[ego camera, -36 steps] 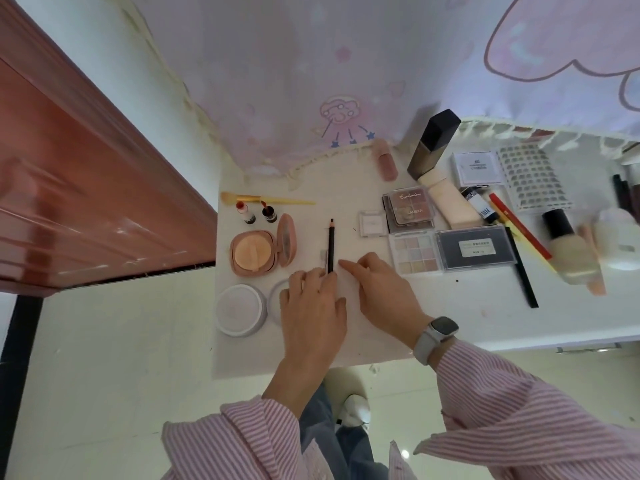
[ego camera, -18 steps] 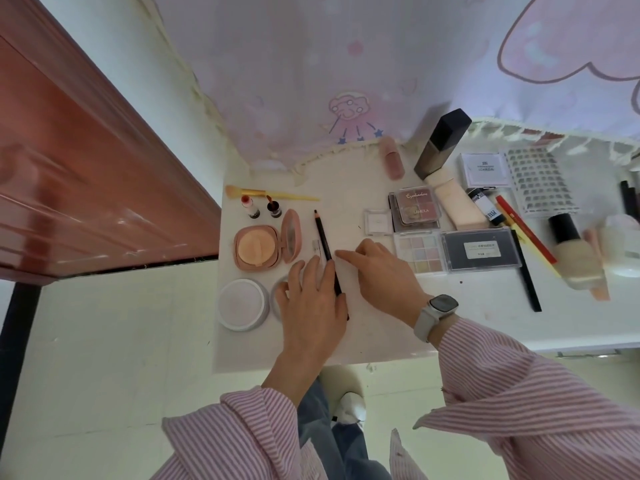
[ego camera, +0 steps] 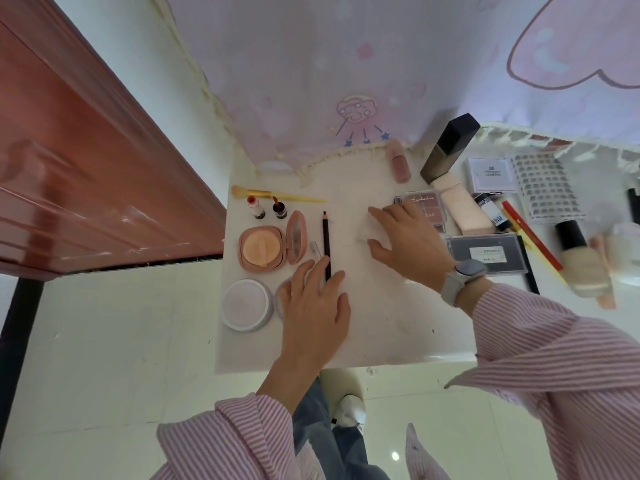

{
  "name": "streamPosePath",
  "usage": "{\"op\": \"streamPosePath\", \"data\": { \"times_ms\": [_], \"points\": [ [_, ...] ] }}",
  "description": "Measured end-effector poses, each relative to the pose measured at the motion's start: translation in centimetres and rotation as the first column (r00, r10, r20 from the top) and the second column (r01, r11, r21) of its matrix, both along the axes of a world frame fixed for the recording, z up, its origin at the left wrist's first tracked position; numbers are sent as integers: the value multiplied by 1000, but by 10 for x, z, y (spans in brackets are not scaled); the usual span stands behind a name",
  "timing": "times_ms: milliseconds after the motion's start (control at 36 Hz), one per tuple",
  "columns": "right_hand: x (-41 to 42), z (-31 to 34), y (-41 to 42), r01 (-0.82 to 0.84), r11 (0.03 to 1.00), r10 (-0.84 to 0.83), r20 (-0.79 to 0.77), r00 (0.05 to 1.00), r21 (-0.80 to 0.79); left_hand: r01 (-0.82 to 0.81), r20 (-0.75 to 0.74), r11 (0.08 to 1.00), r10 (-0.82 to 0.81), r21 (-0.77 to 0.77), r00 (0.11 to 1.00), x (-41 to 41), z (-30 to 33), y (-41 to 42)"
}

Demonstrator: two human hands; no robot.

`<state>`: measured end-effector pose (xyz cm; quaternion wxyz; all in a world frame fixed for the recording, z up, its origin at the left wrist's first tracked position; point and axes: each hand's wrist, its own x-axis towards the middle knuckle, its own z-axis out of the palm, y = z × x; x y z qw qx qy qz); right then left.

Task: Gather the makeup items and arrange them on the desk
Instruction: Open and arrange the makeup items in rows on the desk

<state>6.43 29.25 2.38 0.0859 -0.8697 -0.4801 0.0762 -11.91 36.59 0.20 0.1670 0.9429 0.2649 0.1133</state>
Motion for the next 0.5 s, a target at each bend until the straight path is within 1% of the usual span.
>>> {"op": "streamPosePath", "data": {
  "times_ms": [56,83,139,194,250,306,389,444,472,500],
  "points": [
    [-11,8,-6,128,984,-99,-216,971,127,-10,118,994,24,-112,993,-1,6,-1],
    [-15,10,-10,168,974,-117,-296,948,154,-31,162,984,60,-177,985,-1,9,-2],
    [-24,12,-17,198,969,-129,-376,918,151,-81,204,953,145,-293,968,-2,17,-5],
    [-29,11,-25,261,952,-153,-490,858,159,-114,207,910,211,-398,955,-1,22,-10],
    [-31,15,-29,361,919,-178,-655,734,155,-122,200,875,239,-469,950,2,27,-13],
    [-32,21,-32,425,896,-178,-770,613,130,-108,172,858,222,-503,960,7,30,-15],
    [-28,33,-36,487,868,-157,-881,447,93,-55,65,834,108,-549,992,14,32,-18],
    [-25,41,-40,500,864,-129,-934,334,59,-38,5,822,50,-569,999,19,33,-21],
    [-24,43,-42,498,866,-117,-949,293,47,-35,-7,820,38,-572,999,21,33,-22],
    [-23,45,-44,494,869,-112,-955,274,40,-37,-7,822,40,-568,999,23,33,-24]
  ]
}}
